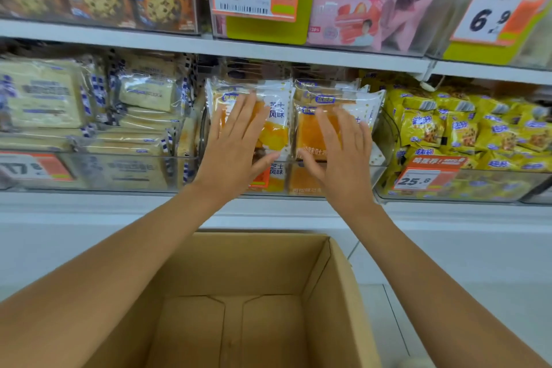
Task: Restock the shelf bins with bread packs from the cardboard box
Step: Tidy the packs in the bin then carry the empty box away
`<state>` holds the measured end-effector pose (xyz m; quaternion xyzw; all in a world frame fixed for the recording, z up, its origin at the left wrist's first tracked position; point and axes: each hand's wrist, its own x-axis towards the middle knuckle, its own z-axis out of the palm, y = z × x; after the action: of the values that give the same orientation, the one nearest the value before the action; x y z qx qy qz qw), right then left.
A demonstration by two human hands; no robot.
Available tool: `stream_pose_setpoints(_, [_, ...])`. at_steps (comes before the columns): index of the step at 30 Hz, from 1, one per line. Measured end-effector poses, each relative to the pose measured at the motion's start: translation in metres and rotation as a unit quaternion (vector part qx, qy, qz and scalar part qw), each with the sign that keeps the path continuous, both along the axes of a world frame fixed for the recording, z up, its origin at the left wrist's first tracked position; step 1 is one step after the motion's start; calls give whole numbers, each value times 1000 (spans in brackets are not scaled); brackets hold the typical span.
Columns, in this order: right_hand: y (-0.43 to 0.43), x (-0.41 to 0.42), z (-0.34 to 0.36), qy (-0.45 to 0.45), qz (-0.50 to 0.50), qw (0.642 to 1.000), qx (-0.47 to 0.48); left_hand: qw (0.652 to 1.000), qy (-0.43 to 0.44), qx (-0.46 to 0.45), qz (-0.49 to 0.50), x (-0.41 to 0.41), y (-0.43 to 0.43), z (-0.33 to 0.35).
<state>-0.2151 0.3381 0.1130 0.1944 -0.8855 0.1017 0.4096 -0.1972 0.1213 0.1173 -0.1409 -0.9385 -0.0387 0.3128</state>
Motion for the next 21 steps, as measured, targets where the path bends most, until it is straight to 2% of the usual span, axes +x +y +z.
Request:
stream_pose_setpoints(3, [0,36,-16,-27,14,999,-29,999,-28,16,-2,31,-6,-8])
stream_pose_setpoints(7, [12,104,-47,-159,42,986,-15,989,-130,72,1,100,-24,-21])
stream_pose_setpoints(11, [42,182,-85,-282,31,959,3,963,-229,81,115,200,-73,-58])
stream_pose_setpoints(13, [62,213,-102,-354,3,935,-3,929,-291,111,201,249,-105,-84])
stream_pose_setpoints(16, [82,247,-123,-451,-29,891,-30,842,-378,240,302,299,-143,-119])
stream_pose_setpoints(19, [84,264,-138,-535,-41,841,-74,745,-451,373,321,314,-154,-138])
stream_pose_setpoints(21, [85,268,-147,-579,-70,804,-113,718,-480,413,290,317,-156,-147])
